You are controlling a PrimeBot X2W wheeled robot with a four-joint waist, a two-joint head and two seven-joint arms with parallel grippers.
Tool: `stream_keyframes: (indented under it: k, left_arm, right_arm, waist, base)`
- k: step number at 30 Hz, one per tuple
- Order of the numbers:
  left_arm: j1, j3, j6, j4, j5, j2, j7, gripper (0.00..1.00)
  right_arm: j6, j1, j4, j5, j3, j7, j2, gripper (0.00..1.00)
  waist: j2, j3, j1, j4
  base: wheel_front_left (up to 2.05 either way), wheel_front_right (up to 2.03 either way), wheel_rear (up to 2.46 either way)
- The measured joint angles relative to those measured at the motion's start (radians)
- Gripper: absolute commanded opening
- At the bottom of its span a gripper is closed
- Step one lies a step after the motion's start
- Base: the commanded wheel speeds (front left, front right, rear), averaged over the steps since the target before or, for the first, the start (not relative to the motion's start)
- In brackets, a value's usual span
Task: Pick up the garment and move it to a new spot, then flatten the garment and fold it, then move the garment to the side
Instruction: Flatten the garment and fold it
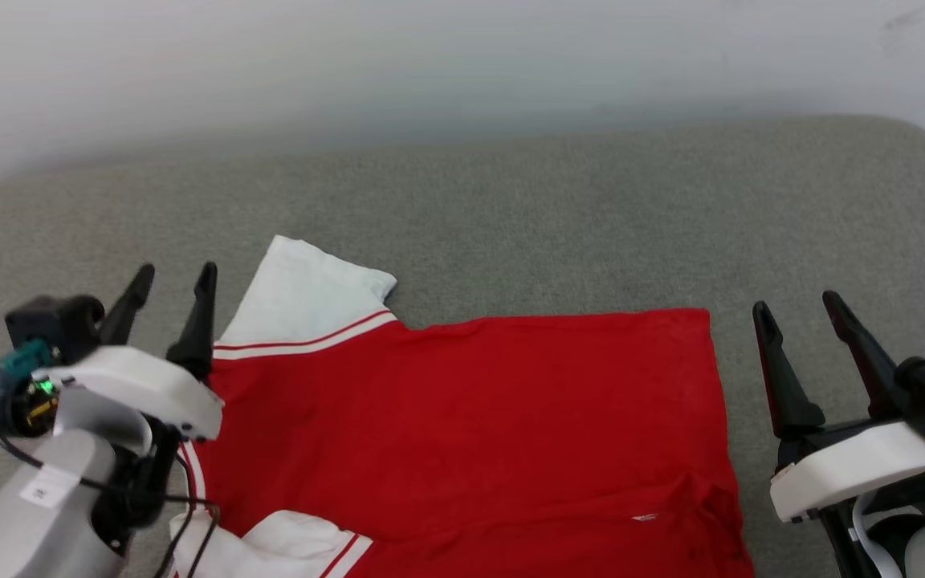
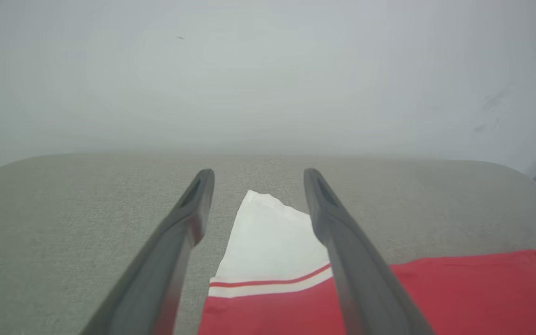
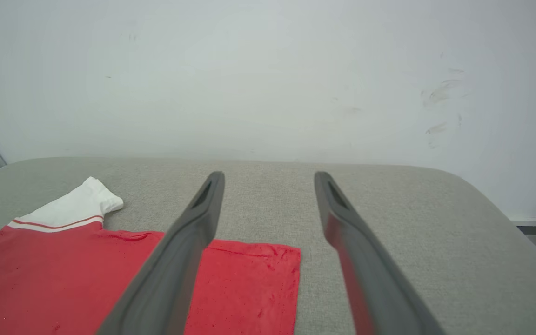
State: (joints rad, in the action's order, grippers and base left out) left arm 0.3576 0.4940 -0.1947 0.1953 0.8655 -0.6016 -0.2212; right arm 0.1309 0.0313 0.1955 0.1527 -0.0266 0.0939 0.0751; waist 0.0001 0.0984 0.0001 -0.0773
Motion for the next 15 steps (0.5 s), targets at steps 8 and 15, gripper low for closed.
stream_keyframes:
  k: [8,15]
  left_arm:
    - [0.246,-0.001,0.141,0.114,0.051,-0.051,0.178,1.00]
    - [0.423,0.021,0.244,0.257,0.145,-0.105,0.472,1.00]
  right_arm:
    - [0.000,0.077,0.005,-0.006,0.008,-0.020,-0.014,1.00]
    - [0.000,0.098,-0.014,0.005,0.009,-0.048,-0.021,1.00]
  waist:
    - [-0.0001,0.133,0.0002,-0.077]
    - [0.0000,0.216,0.0002,-0.144]
  base:
    - [0.00,0.00,0.00]
    - [0.00,0.00,0.00]
